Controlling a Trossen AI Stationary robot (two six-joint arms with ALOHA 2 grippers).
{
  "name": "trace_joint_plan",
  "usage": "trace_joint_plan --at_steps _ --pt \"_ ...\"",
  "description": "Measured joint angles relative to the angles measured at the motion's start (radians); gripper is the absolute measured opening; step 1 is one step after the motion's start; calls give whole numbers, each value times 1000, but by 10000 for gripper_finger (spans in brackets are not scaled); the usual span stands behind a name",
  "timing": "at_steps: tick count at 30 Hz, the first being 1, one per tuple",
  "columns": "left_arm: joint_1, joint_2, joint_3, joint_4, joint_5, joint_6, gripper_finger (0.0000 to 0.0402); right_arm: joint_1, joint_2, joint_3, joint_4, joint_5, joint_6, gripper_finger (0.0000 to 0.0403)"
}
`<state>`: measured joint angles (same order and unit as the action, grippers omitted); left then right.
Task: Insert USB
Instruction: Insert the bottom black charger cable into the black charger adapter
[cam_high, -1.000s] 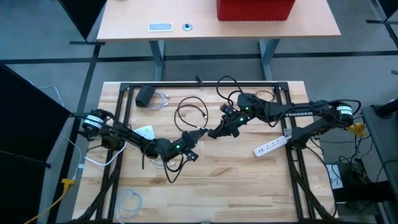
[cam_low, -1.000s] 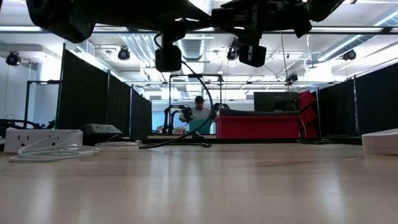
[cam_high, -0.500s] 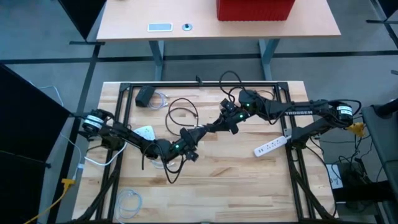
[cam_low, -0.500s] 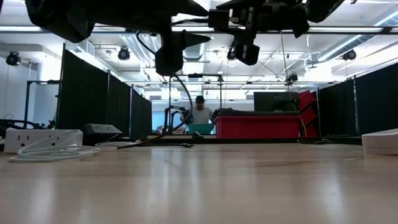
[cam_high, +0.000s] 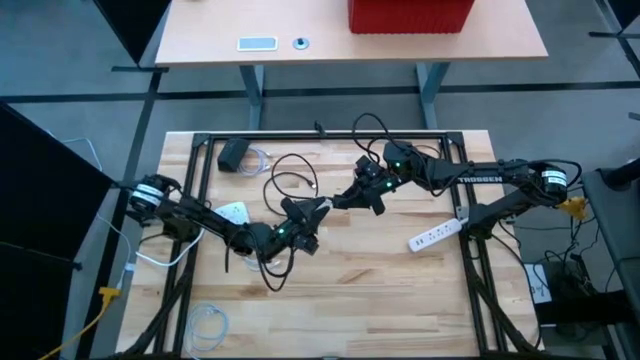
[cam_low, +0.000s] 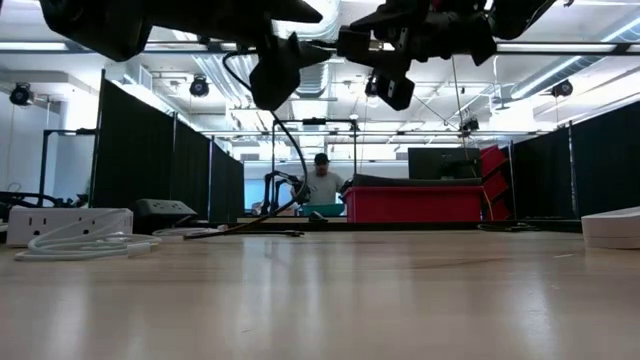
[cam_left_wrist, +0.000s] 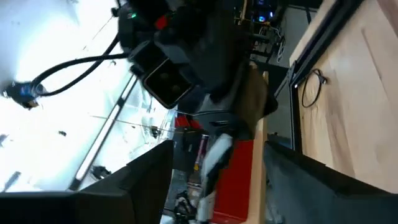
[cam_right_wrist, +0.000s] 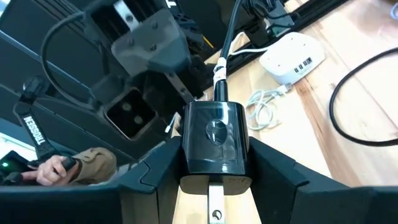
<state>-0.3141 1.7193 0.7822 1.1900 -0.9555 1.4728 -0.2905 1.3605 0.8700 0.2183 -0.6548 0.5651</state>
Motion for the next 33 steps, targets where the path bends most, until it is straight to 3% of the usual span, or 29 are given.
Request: trace_joint_plan --at_steps 15,20,33 --pt "33 -6 -6 -92 -87 85 185 -1 0 -2 -4 -16 0 146" --pt "55 -6 -6 -154 -128 37 157 0 0 -2 -5 -16 3 146" --pt "61 -6 -6 -163 -108 -22 59 0 1 -3 -7 -18 13 146"
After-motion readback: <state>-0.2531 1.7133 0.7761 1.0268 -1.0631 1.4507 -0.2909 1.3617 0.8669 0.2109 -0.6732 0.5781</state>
